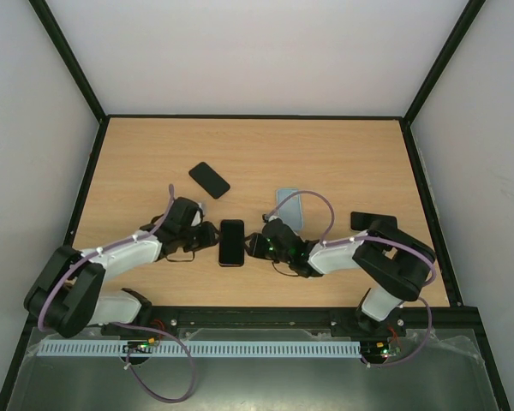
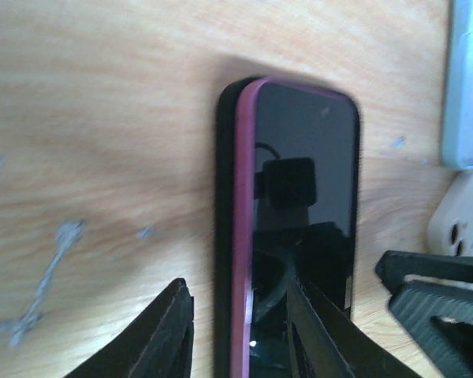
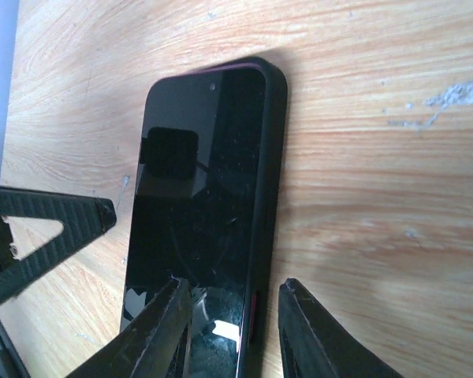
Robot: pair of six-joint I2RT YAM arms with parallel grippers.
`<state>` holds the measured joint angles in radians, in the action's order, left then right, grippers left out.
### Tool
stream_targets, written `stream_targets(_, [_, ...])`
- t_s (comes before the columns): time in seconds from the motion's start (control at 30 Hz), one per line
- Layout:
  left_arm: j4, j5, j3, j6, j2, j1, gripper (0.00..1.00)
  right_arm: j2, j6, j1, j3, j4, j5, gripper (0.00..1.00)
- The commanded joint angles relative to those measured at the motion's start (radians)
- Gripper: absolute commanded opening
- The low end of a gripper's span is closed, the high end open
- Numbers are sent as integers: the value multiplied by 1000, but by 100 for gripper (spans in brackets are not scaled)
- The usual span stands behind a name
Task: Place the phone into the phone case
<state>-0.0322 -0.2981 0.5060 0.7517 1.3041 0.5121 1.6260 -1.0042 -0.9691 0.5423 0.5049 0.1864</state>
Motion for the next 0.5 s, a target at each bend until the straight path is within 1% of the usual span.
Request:
stream_targets(0.0, [-47,22,-60,-1,-38,1,34,1,-51,-13,-20,11,32,32])
stream_targets(0.1, [-14,17,-99,17,-65,1,30,10,-73,-31,-19,20,25,32])
stream_targets(0.23, [87,-51,-157,51,-77,2,26,65,-112,-51,9,39,36,33])
stream_targets(0.33, [98,-49,-169,50,-69,2,21,98,-142,-61,17,70,36,35])
stream_targets(0.47, [127,-54,-193,51,-68,2,16,100,-152,-67,28,63,-9,36])
